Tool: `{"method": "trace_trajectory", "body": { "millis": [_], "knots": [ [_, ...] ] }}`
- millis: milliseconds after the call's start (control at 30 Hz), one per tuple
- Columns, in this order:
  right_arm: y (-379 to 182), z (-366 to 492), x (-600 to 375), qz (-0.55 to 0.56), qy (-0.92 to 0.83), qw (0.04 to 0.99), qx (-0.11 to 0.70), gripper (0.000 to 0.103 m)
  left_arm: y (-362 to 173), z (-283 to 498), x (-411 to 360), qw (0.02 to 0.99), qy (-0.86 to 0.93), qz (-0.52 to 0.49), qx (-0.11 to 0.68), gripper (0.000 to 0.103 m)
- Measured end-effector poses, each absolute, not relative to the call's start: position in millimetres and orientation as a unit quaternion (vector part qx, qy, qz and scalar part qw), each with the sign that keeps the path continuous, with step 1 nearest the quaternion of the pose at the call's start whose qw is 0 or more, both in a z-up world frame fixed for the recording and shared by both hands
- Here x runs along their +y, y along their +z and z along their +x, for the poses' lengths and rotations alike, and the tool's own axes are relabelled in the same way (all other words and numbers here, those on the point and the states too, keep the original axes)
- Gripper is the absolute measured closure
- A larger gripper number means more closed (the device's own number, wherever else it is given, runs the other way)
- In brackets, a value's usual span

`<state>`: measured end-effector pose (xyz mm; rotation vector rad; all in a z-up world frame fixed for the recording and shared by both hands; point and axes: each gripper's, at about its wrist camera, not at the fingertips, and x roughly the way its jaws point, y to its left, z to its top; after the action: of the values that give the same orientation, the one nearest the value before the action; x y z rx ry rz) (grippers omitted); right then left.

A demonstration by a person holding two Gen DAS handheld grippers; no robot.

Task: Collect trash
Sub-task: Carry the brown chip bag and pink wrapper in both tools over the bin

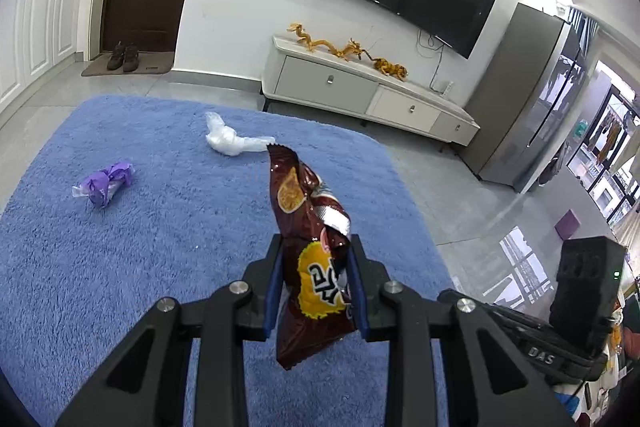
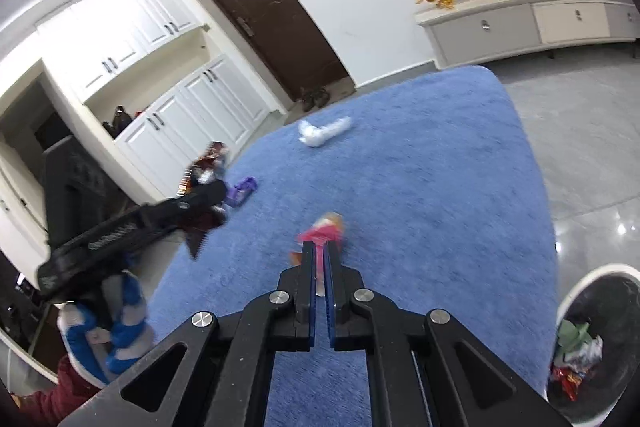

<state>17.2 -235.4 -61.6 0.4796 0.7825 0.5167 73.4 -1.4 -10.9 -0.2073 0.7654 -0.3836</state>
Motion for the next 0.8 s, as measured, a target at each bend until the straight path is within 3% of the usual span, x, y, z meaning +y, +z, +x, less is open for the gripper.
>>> {"method": "trace_trajectory", "body": {
  "millis": [67,133,167,200,567,667,800],
  "knots": [
    [-67,19,-238,0.231,0.240,0.863,0.380,0.094,-12,72,3,0.905,-0.182,-0.102,0.371,0.075],
    [-74,22,-238,0.230,0.234,0.860,0.391,0.070,-15,70,8,0.905,-0.176,-0.104,0.372,0.075],
    [-76,25,-236,0.228,0.233,0.858,0.396,0.052,-17,70,13,0.906,-0.171,-0.105,0.373,0.075],
    [-79,28,-231,0.223,0.232,0.858,0.400,0.051,-19,71,16,0.906,-0.167,-0.105,0.374,0.075],
    [-99,72,-158,0.132,0.234,0.858,0.439,0.042,-43,79,52,0.903,-0.143,-0.114,0.388,0.075],
    [-107,74,-149,0.113,0.223,0.859,0.446,0.067,-44,78,52,0.903,-0.143,-0.112,0.390,0.075],
    [-100,67,-165,0.141,0.231,0.863,0.426,0.070,-41,76,36,0.901,-0.157,-0.102,0.391,0.075]
  ]
}}
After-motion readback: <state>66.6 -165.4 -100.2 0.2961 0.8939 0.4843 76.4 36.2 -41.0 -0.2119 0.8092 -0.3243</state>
